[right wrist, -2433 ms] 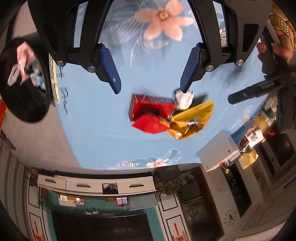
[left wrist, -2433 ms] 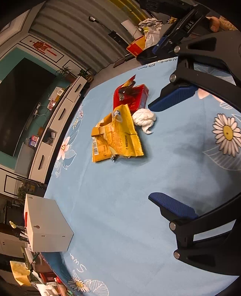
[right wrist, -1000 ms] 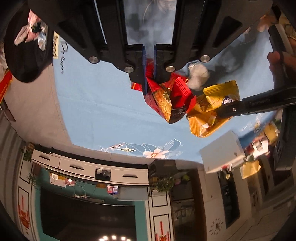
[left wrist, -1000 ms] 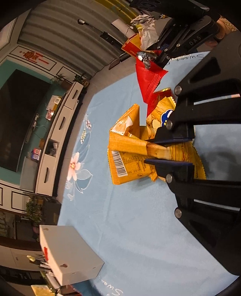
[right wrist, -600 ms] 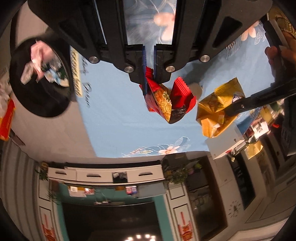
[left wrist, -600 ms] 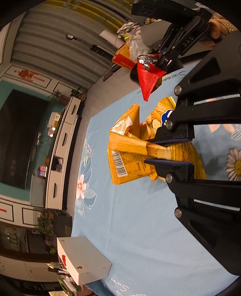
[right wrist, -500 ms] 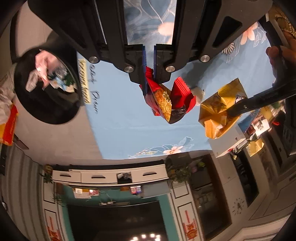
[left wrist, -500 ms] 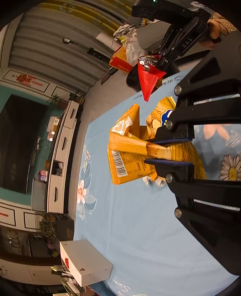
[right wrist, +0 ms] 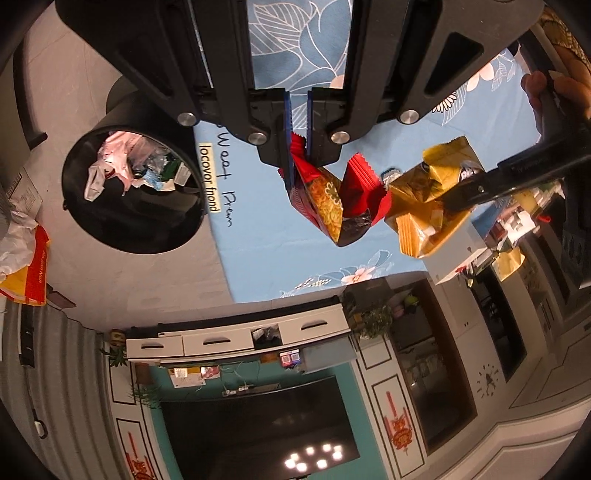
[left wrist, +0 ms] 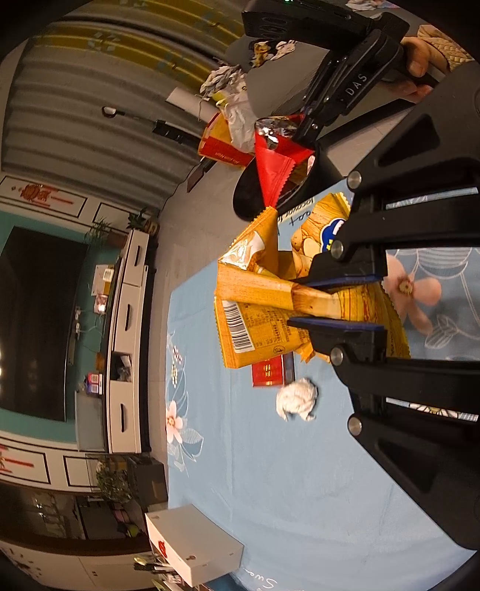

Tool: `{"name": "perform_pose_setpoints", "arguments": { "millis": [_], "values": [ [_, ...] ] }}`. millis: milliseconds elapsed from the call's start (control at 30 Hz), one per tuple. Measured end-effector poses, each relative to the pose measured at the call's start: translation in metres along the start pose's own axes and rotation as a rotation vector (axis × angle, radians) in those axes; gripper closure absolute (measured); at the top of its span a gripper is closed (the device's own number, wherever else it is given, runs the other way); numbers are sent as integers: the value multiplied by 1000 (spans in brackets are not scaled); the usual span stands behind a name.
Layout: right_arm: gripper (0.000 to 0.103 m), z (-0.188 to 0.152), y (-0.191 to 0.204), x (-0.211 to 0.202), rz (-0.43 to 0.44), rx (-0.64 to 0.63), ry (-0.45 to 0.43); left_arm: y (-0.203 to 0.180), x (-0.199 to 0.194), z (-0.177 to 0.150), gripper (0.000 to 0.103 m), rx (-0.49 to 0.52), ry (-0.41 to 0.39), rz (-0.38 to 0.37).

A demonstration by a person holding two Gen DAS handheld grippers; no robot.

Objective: Collect trash
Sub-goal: 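Lift the chip bag and red packet and carry both toward the black bin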

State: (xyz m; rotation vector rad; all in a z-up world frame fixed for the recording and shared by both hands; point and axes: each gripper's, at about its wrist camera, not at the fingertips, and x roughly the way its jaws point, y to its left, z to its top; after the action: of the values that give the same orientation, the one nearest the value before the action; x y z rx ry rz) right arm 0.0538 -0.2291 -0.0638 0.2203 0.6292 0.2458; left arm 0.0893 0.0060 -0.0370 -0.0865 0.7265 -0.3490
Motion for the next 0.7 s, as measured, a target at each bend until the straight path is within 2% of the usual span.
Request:
{"name": "perform_pose_setpoints", "arguments": {
  "millis": [700],
  "values": [
    [96, -22, -94, -29, -142, 208, -33, -76, 52, 4, 87, 135, 81, -89]
  ]
}}
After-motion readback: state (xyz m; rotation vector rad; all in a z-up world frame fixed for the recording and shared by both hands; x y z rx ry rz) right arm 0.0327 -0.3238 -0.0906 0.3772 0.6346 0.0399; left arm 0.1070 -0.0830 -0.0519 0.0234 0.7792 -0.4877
